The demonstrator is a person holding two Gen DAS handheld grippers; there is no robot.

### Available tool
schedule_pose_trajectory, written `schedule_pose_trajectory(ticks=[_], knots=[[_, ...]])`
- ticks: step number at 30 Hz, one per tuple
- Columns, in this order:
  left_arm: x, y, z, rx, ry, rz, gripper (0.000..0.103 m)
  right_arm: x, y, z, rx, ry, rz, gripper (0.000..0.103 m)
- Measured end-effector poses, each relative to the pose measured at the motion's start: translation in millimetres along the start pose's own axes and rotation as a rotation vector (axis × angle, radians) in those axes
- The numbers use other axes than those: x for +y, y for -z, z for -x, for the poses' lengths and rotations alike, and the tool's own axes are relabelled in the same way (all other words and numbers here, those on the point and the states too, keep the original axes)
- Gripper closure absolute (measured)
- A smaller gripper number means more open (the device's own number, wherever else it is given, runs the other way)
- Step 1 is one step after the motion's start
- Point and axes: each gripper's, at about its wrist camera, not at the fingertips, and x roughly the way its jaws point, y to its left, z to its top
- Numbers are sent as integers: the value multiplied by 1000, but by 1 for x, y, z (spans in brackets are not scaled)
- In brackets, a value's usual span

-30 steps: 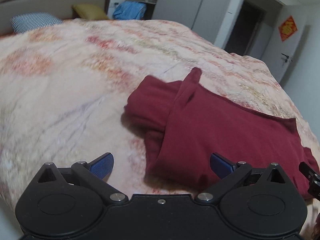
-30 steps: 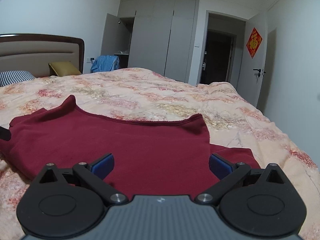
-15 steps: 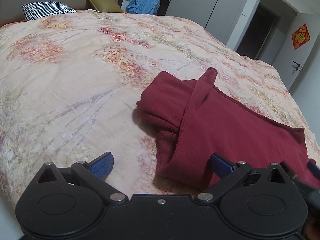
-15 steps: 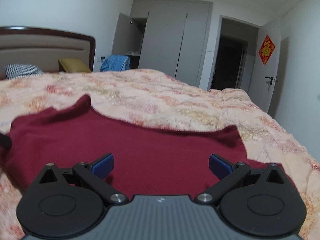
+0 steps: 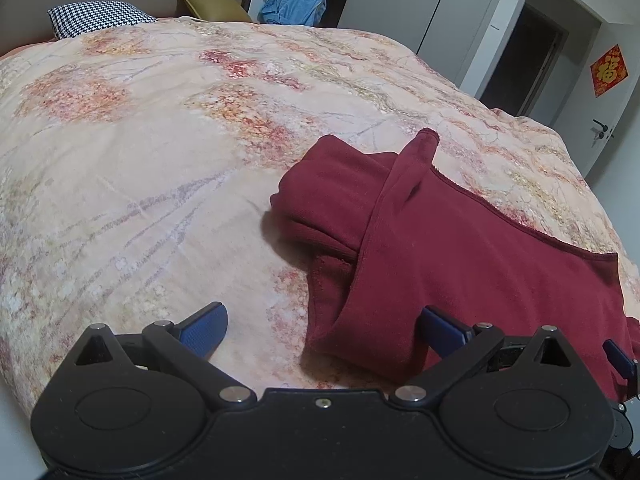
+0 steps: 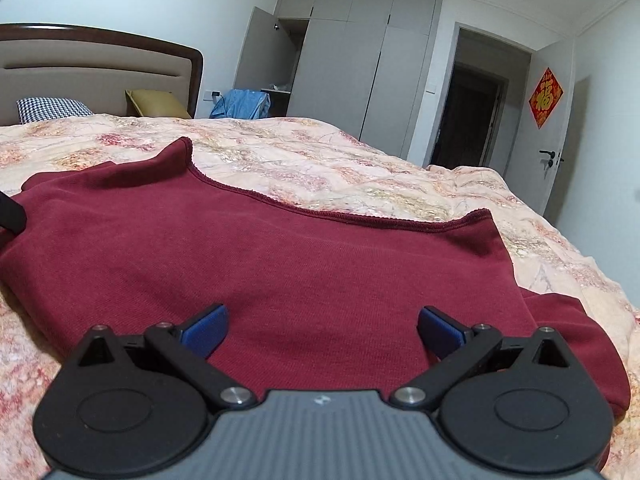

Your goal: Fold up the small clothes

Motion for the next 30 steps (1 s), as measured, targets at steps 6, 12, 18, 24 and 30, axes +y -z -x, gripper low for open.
schedule_pose_trajectory(ticks=[6,12,18,24,30], knots=[[0,0,-1,-2,-2,2,1,-1,0,0,0,-2,-2,0],[-7,-7,-18,-1,159,5,1,0,0,0,-2,0,0,0],[-9,-8,-53,-57,216,20,1,0,0,0,-3,-3,-3,0],[-2,-12,-57,-77,246,59,3,-2,1,-1,-6,-9,-13,0],[-3,-11,-55,-83,229,54,7,-2,1,-1,-8,-13,-19,0]])
